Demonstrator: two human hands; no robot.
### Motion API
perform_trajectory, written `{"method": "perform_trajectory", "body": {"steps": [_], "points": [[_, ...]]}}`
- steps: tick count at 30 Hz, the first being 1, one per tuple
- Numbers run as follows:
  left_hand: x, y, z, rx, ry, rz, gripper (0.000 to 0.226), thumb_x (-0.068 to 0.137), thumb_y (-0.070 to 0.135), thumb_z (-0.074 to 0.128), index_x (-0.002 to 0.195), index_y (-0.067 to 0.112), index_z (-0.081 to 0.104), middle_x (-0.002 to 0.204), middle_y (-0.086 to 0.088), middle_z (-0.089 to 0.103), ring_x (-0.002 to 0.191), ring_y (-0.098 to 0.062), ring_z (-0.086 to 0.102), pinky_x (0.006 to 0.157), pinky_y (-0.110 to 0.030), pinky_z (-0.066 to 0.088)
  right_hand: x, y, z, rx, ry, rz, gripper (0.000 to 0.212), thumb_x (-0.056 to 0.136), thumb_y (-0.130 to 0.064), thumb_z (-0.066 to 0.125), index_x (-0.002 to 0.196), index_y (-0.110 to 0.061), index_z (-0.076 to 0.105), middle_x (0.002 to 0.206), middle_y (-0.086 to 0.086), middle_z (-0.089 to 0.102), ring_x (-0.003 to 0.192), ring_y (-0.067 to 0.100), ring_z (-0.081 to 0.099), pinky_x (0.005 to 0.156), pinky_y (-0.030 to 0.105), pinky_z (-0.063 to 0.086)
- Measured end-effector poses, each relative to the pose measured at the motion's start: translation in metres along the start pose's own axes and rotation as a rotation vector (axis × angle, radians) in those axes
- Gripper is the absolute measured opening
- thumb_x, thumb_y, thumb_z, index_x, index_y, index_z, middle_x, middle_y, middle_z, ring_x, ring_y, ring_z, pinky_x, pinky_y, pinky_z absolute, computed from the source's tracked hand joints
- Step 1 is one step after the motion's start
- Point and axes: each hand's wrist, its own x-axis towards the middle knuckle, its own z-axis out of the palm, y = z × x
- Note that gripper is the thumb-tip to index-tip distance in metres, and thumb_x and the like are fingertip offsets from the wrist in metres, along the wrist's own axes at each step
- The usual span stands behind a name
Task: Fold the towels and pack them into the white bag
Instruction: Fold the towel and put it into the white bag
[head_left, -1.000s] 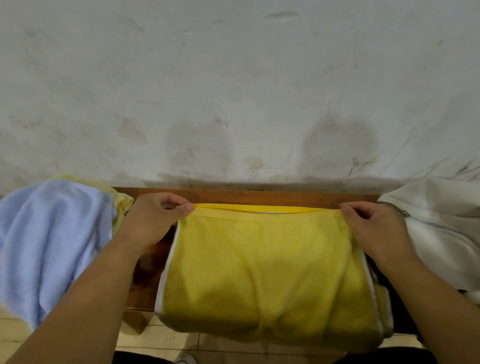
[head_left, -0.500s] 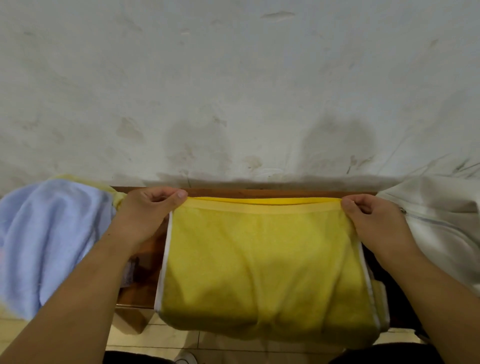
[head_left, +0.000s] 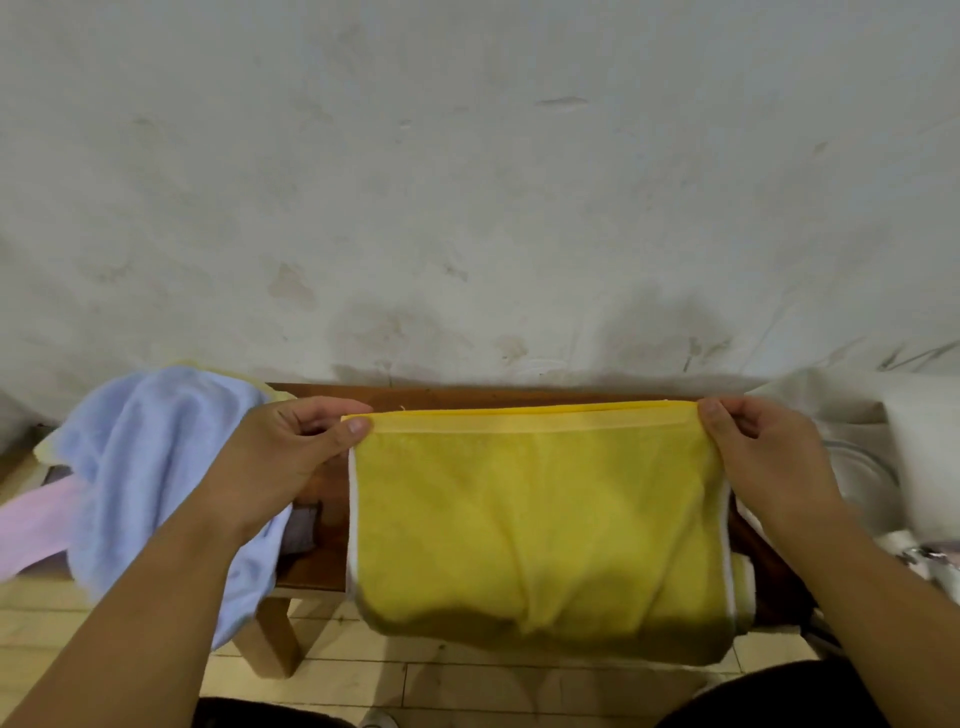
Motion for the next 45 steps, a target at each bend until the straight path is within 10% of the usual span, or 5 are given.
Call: {"method": "perform_trajectory", "body": {"steps": [10, 17, 39, 45], "points": [[-0.03, 0.077, -0.02, -0.022, 0.155, 0.241, 0.005, 0.091, 0.021, 0.074, 0.09, 0.025, 0.077, 0.079, 0.013, 0.076, 0.068, 0.006, 0.064, 0.062, -0.009, 0.05, -0.021, -0.085, -0.06, 0.209, 0.033, 0.029, 0.013, 0.099, -0.025, 0.066, 0.098, -0.014, 0.073, 0.081, 0.01, 0.074, 0.061, 0.025, 0.072, 0.055, 0.034, 0.056], [-0.026, 0.194, -0.069, -0.241, 0.326, 0.537, 0.022, 0.093, 0.015, 0.072, 0.114, 0.024, 0.071, 0.09, 0.002, 0.069, 0.078, -0.004, 0.071, 0.067, -0.014, 0.054, -0.019, -0.199, -0.108, 0.551, 0.212, -0.421, 0.009, 0.103, -0.024, 0.06, 0.101, -0.019, 0.067, 0.102, 0.016, 0.073, 0.083, 0.022, 0.077, 0.075, 0.031, 0.062], [-0.043, 0.166, -0.053, 0.097, 0.22, 0.304, 0.015, 0.095, 0.032, 0.069, 0.091, 0.018, 0.073, 0.063, -0.003, 0.073, 0.047, -0.001, 0.059, 0.049, -0.01, 0.045, -0.014, -0.158, -0.106, 0.411, 0.095, -0.111, 0.012, 0.1, -0.021, 0.063, 0.097, -0.011, 0.069, 0.089, 0.017, 0.076, 0.075, 0.023, 0.077, 0.08, 0.042, 0.062], [-0.026, 0.205, -0.059, -0.112, 0.256, 0.464, 0.014, 0.098, 0.025, 0.065, 0.091, 0.013, 0.067, 0.082, -0.01, 0.076, 0.082, -0.023, 0.076, 0.081, -0.037, 0.061, -0.001, -0.201, -0.109, 0.477, 0.209, -0.258, 0.008, 0.101, -0.023, 0.063, 0.097, -0.019, 0.069, 0.1, 0.01, 0.074, 0.09, 0.021, 0.076, 0.089, 0.039, 0.061]]}}
